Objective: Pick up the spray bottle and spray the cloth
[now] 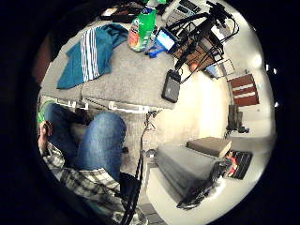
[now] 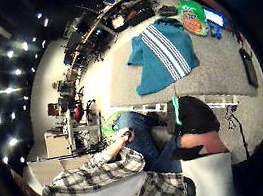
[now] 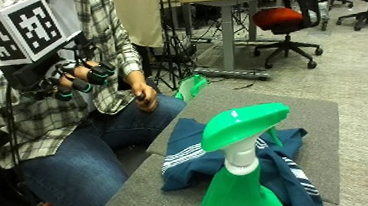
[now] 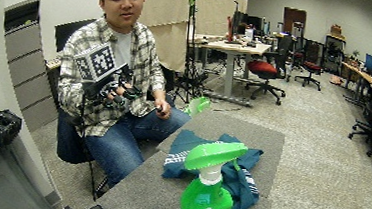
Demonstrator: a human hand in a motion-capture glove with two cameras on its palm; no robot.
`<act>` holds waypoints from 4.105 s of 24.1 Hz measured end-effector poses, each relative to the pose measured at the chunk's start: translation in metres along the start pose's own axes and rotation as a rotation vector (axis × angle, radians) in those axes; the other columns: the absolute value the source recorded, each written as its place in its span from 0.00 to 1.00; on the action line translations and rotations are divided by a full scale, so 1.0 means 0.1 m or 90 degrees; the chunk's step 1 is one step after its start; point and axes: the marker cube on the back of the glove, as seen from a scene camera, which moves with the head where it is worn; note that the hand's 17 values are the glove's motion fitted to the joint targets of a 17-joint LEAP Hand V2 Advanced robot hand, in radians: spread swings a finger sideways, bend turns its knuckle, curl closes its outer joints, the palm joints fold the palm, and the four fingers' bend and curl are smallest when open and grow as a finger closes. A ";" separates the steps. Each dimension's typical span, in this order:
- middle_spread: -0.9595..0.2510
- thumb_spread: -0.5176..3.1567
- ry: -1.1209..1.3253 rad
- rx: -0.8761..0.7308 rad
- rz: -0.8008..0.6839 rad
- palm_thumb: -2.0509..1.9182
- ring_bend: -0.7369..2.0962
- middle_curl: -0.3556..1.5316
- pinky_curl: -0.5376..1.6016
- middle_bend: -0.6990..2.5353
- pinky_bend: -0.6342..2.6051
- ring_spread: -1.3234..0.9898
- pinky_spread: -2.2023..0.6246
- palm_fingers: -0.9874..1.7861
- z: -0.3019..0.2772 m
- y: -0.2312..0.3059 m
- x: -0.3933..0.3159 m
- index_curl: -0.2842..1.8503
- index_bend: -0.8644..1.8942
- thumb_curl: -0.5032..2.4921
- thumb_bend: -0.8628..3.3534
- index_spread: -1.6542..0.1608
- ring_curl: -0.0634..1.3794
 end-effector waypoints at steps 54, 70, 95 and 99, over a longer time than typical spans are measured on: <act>0.76 0.45 -0.138 0.019 0.204 0.67 0.39 0.33 0.36 0.27 0.33 0.60 0.84 0.45 0.41 -2.33 1.36 0.28 0.37 0.29 0.22 0.75 0.24; 0.76 0.45 -0.337 0.167 0.193 0.68 0.38 0.34 0.36 0.27 0.33 0.59 0.84 0.46 0.64 -2.62 1.42 0.29 0.38 0.30 0.20 0.75 0.25; 0.72 0.36 -0.543 0.279 0.158 0.79 0.41 0.39 0.35 0.32 0.28 0.54 0.82 0.72 0.67 -2.92 1.28 0.32 0.38 0.35 0.22 0.77 0.28; 0.73 0.32 -0.544 0.283 0.145 0.79 0.42 0.41 0.37 0.32 0.30 0.53 0.80 0.77 0.61 -2.90 1.24 0.33 0.38 0.36 0.21 0.78 0.31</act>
